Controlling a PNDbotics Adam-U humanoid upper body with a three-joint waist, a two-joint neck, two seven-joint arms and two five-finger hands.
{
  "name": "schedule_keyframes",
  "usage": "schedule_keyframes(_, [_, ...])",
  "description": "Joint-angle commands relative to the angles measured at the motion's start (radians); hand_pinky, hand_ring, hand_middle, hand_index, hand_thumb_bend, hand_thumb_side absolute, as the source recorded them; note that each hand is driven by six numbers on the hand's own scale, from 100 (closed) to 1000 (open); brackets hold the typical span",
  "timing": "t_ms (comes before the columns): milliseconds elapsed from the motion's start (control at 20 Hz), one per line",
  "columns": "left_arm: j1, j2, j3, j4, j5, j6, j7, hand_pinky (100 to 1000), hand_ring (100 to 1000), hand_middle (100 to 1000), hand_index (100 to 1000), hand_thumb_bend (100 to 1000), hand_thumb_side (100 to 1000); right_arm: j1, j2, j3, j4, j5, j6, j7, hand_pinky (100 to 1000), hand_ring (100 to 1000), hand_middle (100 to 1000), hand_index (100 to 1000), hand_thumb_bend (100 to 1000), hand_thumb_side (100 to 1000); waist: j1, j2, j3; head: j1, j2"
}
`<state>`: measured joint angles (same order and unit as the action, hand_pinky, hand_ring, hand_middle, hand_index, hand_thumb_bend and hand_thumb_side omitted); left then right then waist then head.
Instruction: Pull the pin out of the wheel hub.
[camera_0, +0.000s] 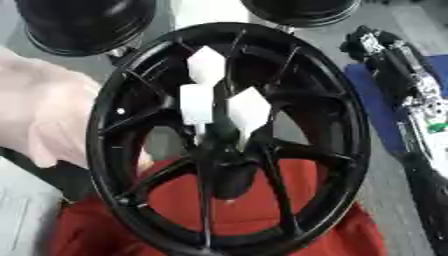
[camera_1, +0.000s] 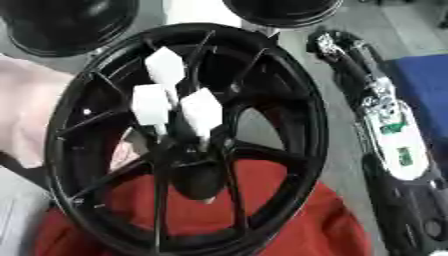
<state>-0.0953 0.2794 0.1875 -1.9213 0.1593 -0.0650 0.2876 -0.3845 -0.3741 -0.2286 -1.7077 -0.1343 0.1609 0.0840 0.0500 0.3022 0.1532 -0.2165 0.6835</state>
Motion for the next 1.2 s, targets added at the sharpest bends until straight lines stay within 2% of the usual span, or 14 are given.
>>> schedule_keyframes(50, [-0.011,0.023,0.001,-0.012,0.004,-0.001,-0.003,711,687,653,698,577,651,-0.005,-0.013,-0.010,-0.023,0.006,-0.001,-0.005,935,788,614,656,100,558,0.007,-0.025,-0.001,-0.005,-0.010])
schedule_keyframes(200, [-0.019,0.057,-0.001,-0.018,-0.006,-0.003,-0.005,712,689,656,699,574,649,-0.004,-0.014,-0.010,-0.023,0.006,0.000,-0.006,935,788,614,656,100,558,0.010,-0.024,-0.002,-0.014,-0.008])
schedule_keyframes(300, [-0.028,0.108,-0.008,-0.028,-0.029,-0.001,-0.015,712,688,659,701,571,646,-0.002,-0.017,-0.012,-0.024,0.007,0.001,-0.007,935,788,614,656,100,558,0.014,-0.024,-0.002,-0.022,-0.005])
schedule_keyframes(650, [-0.082,0.392,-0.081,-0.077,-0.145,0.042,-0.114,712,688,664,713,570,660,0.006,-0.032,-0.011,-0.030,0.014,0.001,-0.008,935,788,613,656,100,558,0.031,-0.022,0.001,-0.031,0.003])
schedule_keyframes(700, [-0.093,0.436,-0.094,-0.078,-0.153,0.047,-0.138,713,690,664,719,602,708,0.007,-0.033,-0.011,-0.031,0.014,0.002,-0.008,935,788,613,656,100,559,0.032,-0.022,0.001,-0.032,0.002])
schedule_keyframes(750, [-0.105,0.487,-0.109,-0.078,-0.161,0.055,-0.168,715,692,670,727,567,683,0.008,-0.034,-0.011,-0.032,0.015,0.002,-0.008,935,787,613,656,100,557,0.035,-0.023,0.003,-0.033,0.002])
schedule_keyframes(900, [-0.148,0.625,-0.151,-0.079,-0.193,0.085,-0.269,719,700,681,749,563,703,0.014,-0.043,-0.014,-0.034,0.018,0.002,-0.010,934,787,613,656,100,557,0.043,-0.024,0.008,-0.034,0.002])
schedule_keyframes(1200, [-0.235,0.808,-0.222,-0.079,-0.220,0.130,-0.484,728,712,698,774,552,701,0.022,-0.054,-0.014,-0.032,0.023,0.004,-0.010,934,787,612,656,100,559,0.052,-0.025,0.013,-0.040,0.002])
